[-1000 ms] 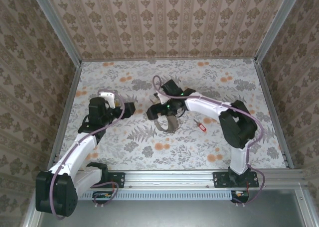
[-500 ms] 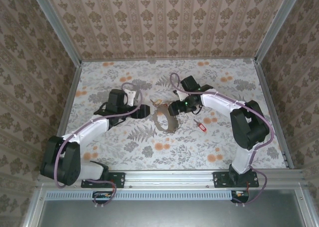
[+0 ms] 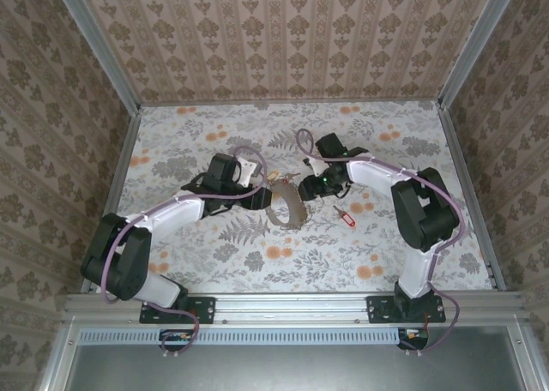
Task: Put the keys on the keyring
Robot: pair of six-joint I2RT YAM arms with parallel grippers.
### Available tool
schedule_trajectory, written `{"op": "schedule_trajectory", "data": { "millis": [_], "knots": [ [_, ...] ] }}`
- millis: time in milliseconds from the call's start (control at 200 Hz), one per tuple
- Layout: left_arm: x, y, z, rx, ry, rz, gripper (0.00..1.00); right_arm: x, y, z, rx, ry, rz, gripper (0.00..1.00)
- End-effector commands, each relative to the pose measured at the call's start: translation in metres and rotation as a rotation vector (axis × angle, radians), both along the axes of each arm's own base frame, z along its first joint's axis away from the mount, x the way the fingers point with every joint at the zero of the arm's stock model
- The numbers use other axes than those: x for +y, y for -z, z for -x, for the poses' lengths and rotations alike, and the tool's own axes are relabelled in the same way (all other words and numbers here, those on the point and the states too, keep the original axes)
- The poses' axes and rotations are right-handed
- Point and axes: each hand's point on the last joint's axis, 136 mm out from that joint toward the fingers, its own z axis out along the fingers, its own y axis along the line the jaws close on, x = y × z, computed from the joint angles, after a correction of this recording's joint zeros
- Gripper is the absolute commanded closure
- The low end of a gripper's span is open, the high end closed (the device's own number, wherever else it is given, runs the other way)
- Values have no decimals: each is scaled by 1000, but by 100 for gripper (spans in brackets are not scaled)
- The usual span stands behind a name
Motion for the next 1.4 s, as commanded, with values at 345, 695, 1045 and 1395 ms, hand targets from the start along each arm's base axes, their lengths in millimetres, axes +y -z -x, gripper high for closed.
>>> {"op": "schedule_trajectory", "data": {
  "millis": [345, 695, 1045, 1395],
  "knots": [
    [-14, -14, -14, -23, 20, 70, 35, 24, 15, -8, 23, -49, -18, 44],
    [-3, -4, -17, 4, -20, 78, 36, 27, 17, 13, 52, -70, -21, 51],
    [0, -3, -17, 11, -32, 89, 37, 30, 22, 21, 55, -98, -10, 52],
    [3, 5, -18, 33, -50, 89, 37, 43, 0, 39, 18, -145, -60, 57]
  ]
}}
